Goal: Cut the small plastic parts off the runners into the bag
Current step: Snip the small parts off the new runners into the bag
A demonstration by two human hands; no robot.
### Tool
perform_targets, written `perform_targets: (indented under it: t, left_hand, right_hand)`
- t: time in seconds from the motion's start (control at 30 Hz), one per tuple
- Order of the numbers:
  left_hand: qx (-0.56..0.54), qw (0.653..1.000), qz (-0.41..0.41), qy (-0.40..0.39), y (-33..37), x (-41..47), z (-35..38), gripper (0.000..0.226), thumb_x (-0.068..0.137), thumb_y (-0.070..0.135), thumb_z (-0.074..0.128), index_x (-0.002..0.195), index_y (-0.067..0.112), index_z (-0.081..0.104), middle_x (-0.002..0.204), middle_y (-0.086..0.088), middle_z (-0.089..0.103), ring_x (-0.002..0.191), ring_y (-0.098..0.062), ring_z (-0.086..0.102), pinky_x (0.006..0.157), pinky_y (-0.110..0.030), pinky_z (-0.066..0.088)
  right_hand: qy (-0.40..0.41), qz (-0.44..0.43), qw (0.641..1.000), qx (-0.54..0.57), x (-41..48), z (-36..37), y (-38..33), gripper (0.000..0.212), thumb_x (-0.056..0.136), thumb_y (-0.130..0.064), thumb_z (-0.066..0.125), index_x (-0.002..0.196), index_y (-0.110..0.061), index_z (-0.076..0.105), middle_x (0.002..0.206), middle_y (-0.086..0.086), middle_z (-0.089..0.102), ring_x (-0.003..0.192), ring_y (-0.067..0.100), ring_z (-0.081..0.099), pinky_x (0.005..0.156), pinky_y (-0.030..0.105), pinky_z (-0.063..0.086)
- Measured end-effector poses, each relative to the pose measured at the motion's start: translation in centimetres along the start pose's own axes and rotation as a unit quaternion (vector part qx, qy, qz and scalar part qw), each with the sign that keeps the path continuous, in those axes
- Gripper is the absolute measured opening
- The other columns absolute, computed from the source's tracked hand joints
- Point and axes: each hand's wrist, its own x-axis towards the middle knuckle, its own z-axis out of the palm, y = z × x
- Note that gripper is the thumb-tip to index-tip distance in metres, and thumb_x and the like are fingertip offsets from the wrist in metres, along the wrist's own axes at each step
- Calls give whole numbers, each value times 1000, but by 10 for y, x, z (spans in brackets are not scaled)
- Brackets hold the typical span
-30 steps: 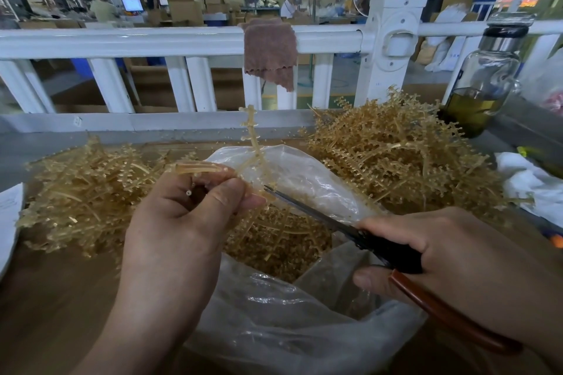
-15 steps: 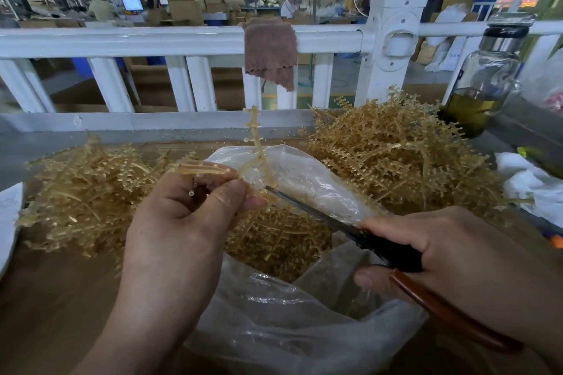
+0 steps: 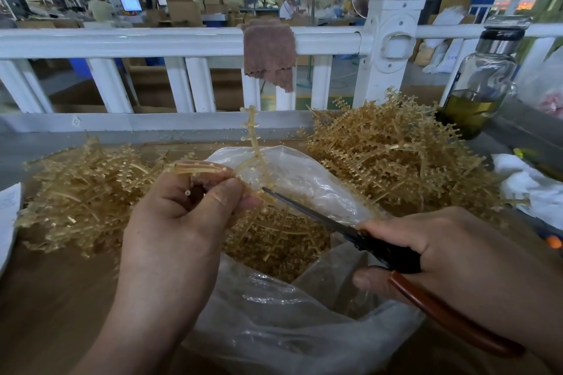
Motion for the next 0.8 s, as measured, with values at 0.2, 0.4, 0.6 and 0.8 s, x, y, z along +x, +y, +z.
perform_targets:
  t: [0.2,0.4,0.6,0.8]
  left_hand:
    - [15,1000,-4,3,3,0,1,7,87,8,72,84,15,73,75,-1,78,73,-13,77,63,-11,54]
    - [16,1000,-13,1,1,2,0,7,87,10,73,83,16,73,77,-2,78,75,-15,77,65,-16,57]
    - [0,1000,-11,0,-1,3,0,8,86,9,73,83,16,73,77,-3,78,74,-16,77,65,-12,55]
    - [29,999,11,-16,-3,3,-1,15,88,10,74,84,25,75,77,-1,78,77,-17,78,69,-20,59]
  right_hand:
    - [-12,6,1000,-2,1,-1,-2,56,74,-79,48,91,-30,69,73,-17,63,63,-4,59,55,11,40]
    - [-39,17,999,25,1,-1,-1,61,72,-82,46,100,-33,69,78,-13,66,69,3,62,60,20,46]
    - [-37,27,999,23,3,1,0,66,70,-83,46,99,-28,67,79,-11,67,71,6,62,62,23,45]
    - [-31,31,998,34,4,0,1,66,70,-83,48,99,-27,67,79,-11,68,69,5,63,63,25,47]
